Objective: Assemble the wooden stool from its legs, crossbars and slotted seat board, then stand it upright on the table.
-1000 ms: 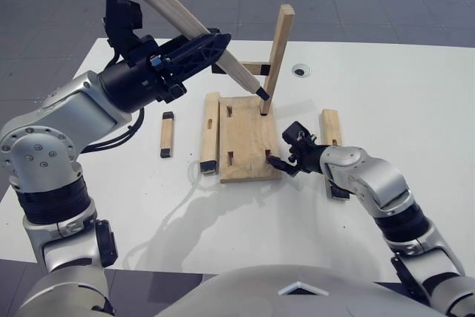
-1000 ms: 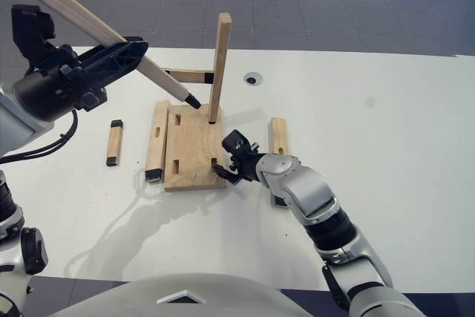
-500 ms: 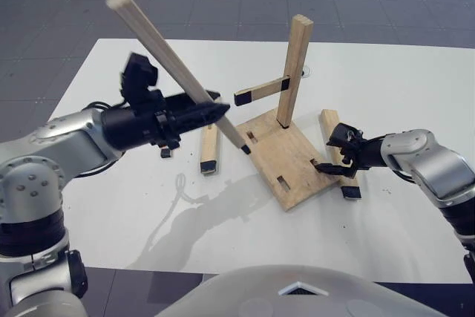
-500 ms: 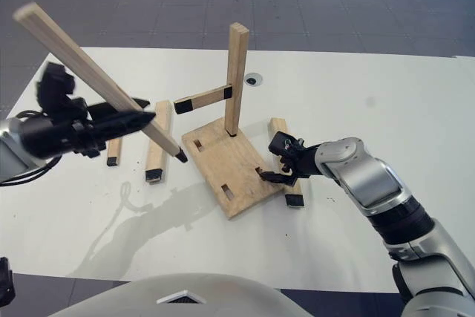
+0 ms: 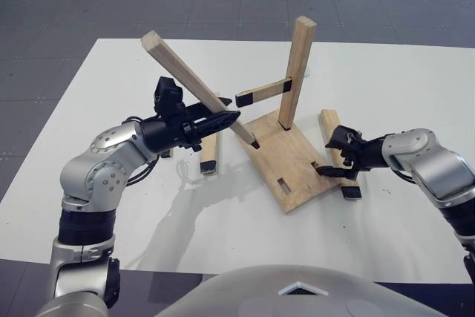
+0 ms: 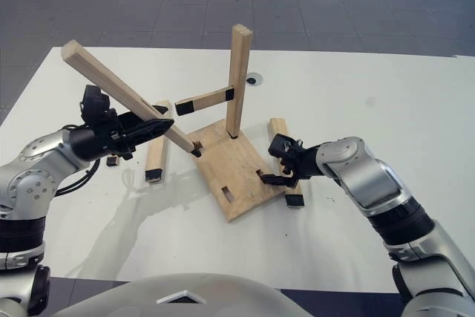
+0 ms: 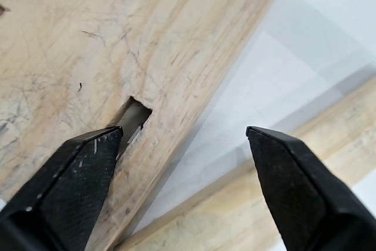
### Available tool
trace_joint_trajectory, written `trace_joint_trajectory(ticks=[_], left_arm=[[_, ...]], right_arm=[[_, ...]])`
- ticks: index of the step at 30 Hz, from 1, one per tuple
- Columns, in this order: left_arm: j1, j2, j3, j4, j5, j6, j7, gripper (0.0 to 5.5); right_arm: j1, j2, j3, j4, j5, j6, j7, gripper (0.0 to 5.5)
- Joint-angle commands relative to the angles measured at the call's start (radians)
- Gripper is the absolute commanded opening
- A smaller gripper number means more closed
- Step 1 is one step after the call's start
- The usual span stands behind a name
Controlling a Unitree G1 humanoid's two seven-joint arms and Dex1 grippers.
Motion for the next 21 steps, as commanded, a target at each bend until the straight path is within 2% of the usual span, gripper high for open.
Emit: trace_joint_trajectory(ticks=[1,6,11,21], left_arm=[[-0.032,-0.006,-0.026,0.066,0.077,-0.044,-0.051,2.06],[0.004,-0.038,-0.028,0.03,0.09,-0.044,-0.058,2.06],[0.017,-0.096,-0.038,-0.013,0.1,-0.048,-0.013,2.06],[0.026,-0.212,-0.089,0.148,0.222,-0.14,0.001,2.06]], right_arm=[[0.03,-0.104,0.03,0.028,-0.03,-0.071,0.131,3.91],[0.01,-0.116,0.033,0.162,-0.087,-0.195,0.205,3.91],[0.001,-0.088,0.026,0.18,-0.106,-0.216,0.22,3.91],[-0.012,-0.068,0.018,0.151,-0.118,-0.211,0.241,3.91]])
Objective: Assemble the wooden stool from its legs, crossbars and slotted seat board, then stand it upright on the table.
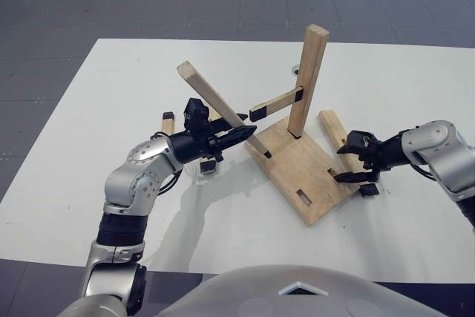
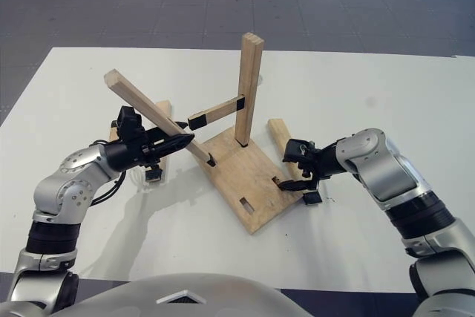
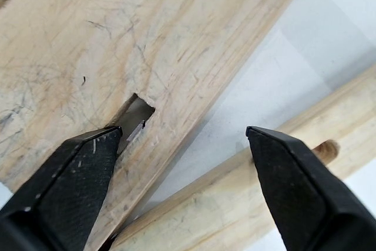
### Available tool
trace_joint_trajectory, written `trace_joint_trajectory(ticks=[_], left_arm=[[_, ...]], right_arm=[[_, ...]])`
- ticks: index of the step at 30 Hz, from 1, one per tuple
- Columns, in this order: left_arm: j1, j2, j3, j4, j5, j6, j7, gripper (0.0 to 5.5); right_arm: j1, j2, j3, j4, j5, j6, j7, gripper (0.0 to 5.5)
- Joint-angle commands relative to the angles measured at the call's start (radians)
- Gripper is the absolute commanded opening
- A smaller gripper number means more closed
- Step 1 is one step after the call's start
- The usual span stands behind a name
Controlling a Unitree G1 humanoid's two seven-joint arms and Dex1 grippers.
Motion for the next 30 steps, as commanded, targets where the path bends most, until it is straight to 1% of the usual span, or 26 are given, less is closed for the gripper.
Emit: trace_joint_trajectory(ticks=[1,7,12,16,24,30], left_arm=[[-0.011,-0.03,-0.015,0.077,0.051,-0.043,0.0,2.06],[-0.025,-0.032,-0.031,0.16,0.103,-0.093,-0.031,2.06],[-0.05,-0.002,-0.038,0.168,0.132,-0.107,-0.06,2.06],[-0.059,0.022,-0.068,0.159,0.176,-0.123,-0.084,2.06],[-0.025,-0.017,-0.104,0.156,0.208,-0.12,-0.028,2.06],[-0.042,-0.002,-0.112,0.167,0.191,-0.06,-0.037,2.06]], right_arm=[[0.01,0.016,0.01,-0.009,-0.029,0.014,0.003,3.91],[0.026,0.011,-0.004,-0.032,-0.028,0.021,0.009,3.91],[0.002,0.025,-0.001,-0.022,-0.034,0.018,0.021,3.91],[0.007,0.032,-0.012,-0.032,-0.034,0.029,0.02,3.91],[0.014,0.051,-0.028,-0.075,-0.022,0.068,0.005,3.91],[0.028,0.066,-0.042,-0.111,-0.014,0.085,-0.012,3.91]])
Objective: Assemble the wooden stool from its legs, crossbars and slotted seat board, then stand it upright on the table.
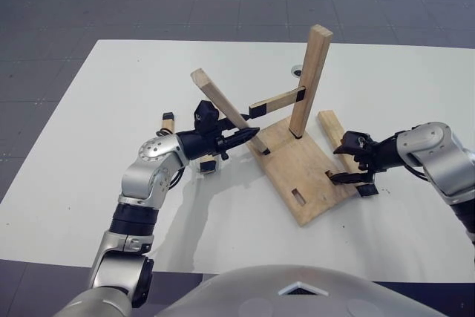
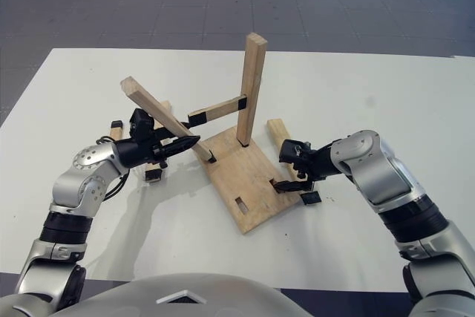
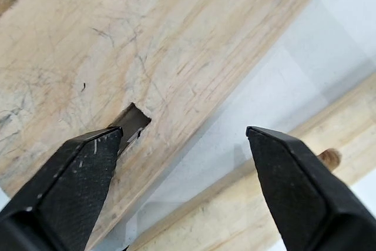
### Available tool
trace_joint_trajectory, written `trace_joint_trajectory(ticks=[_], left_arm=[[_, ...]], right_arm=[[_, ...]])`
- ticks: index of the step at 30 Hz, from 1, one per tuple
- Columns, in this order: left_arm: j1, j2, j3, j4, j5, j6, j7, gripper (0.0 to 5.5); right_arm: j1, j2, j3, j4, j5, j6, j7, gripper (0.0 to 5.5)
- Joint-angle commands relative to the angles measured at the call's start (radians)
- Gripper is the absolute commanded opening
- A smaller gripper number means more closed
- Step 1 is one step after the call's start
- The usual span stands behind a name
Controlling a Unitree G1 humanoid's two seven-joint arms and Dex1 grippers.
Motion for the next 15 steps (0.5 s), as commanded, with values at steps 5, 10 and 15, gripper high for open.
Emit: trace_joint_trajectory(ticks=[5,10,15], left_arm=[[-0.001,0.059,-0.071,0.055,0.068,0.077,-0.04,2.06],[-0.001,0.09,-0.085,0.055,0.082,0.061,-0.052,2.06],[0.004,0.095,-0.095,0.05,0.087,0.054,-0.045,2.06]], right_arm=[[-0.014,0.048,-0.028,-0.033,0.021,0.022,-0.016,3.91],[-0.042,0.079,-0.058,-0.01,0.031,0.053,-0.035,3.91],[-0.097,0.132,-0.124,0.038,0.083,0.132,-0.054,3.91]])
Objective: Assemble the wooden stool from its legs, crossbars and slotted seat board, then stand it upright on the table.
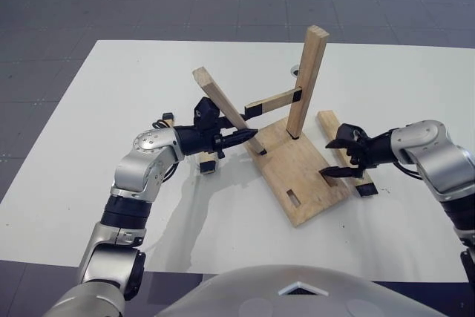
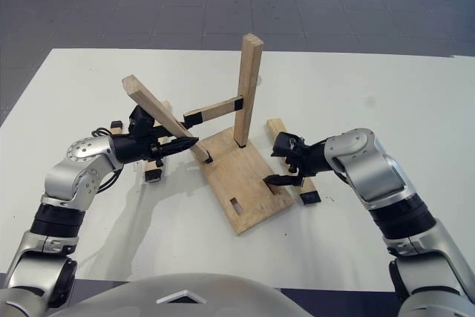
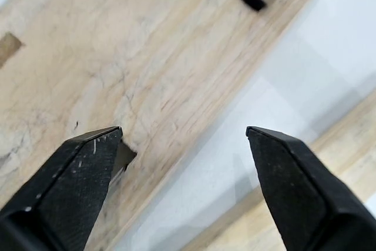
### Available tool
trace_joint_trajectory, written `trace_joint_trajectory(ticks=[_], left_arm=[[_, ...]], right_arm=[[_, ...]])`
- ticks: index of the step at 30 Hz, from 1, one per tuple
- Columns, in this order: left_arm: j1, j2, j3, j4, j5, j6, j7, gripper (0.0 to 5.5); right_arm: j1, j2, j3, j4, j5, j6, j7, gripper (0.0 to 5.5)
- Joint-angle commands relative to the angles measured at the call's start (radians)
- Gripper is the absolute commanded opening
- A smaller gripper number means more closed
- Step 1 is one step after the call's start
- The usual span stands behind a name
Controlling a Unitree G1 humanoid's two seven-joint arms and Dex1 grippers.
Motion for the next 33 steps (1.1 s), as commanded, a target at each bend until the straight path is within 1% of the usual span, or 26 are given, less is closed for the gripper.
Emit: trace_joint_trajectory(ticks=[1,5,8,10,12,15,19,22,31,33], left_arm=[[0.05,0.027,-0.052,0.032,0.071,0.045,0.0,2.06],[0.043,0.025,-0.046,0.04,0.072,0.046,0.006,2.06],[0.046,0.029,-0.047,0.037,0.063,0.056,-0.004,2.06],[0.025,0.034,-0.048,0.052,0.066,0.06,-0.012,2.06],[0.005,0.039,-0.055,0.066,0.076,0.057,-0.021,2.06],[-0.02,0.046,-0.071,0.076,0.085,0.064,-0.037,2.06],[-0.05,0.059,-0.091,0.092,0.098,0.058,-0.062,2.06],[-0.05,0.067,-0.104,0.098,0.102,0.06,-0.076,2.06],[-0.027,0.034,-0.054,0.134,0.037,0.096,-0.055,2.06],[-0.021,0.033,-0.061,0.134,0.031,0.106,-0.061,2.06]], right_arm=[[-0.082,0.052,-0.091,0.044,0.08,0.099,-0.025,3.91],[-0.14,0.106,-0.169,0.102,0.143,0.183,-0.072,3.91],[-0.185,0.193,-0.228,0.176,0.124,0.193,-0.23,3.91],[-0.234,0.286,-0.292,0.262,0.095,0.163,-0.402,3.91],[-0.265,0.352,-0.337,0.318,0.079,0.134,-0.527,3.91],[-0.277,0.406,-0.35,0.337,0.071,0.109,-0.606,3.91],[-0.242,0.461,-0.333,0.272,0.092,0.136,-0.638,3.91],[-0.214,0.479,-0.318,0.236,0.098,0.152,-0.646,3.91],[-0.197,0.481,-0.3,0.21,0.104,0.168,-0.639,3.91],[-0.202,0.481,-0.294,0.215,0.102,0.165,-0.636,3.91]])
